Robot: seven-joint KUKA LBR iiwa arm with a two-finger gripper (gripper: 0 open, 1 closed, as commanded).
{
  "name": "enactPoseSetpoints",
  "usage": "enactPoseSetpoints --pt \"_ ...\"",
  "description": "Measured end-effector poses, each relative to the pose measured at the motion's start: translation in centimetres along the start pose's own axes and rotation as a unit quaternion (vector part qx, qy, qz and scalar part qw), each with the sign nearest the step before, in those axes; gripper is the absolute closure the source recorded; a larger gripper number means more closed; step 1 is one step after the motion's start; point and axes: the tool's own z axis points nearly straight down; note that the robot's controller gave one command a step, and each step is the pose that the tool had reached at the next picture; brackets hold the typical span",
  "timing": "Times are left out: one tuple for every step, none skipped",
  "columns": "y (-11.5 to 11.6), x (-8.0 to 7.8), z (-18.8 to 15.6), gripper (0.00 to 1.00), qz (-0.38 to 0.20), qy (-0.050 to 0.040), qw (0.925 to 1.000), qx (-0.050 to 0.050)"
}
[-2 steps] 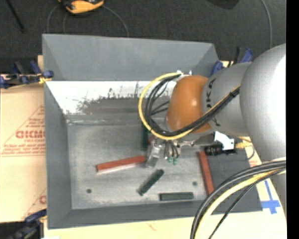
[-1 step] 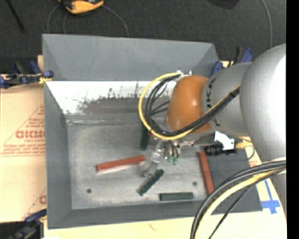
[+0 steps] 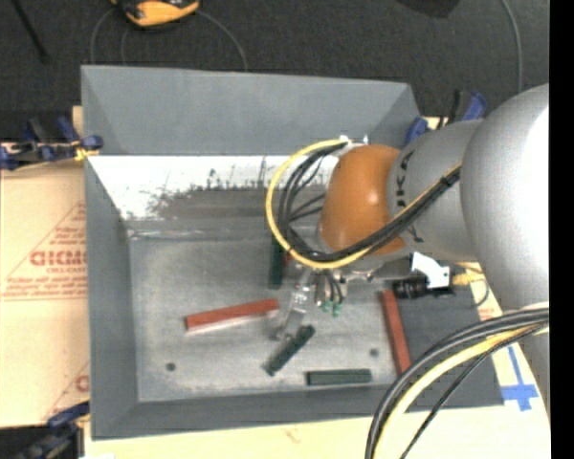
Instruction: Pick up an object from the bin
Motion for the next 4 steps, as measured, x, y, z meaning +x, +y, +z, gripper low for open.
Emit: enactPoseSetpoints --pt "3.2 4.2 0.2 0.00 0.021 -0.0006 0.9998 0.000" --pt "5.8 6.5 0.5 1.00 0.041 0.0004 0.9992 0.000" --pt "5.8 6.5 0.5 1.00 0.041 0.0004 0.9992 0.000" --pt "5.0 8.0 -4.0 1.00 0.038 0.0046 0.9993 0.002"
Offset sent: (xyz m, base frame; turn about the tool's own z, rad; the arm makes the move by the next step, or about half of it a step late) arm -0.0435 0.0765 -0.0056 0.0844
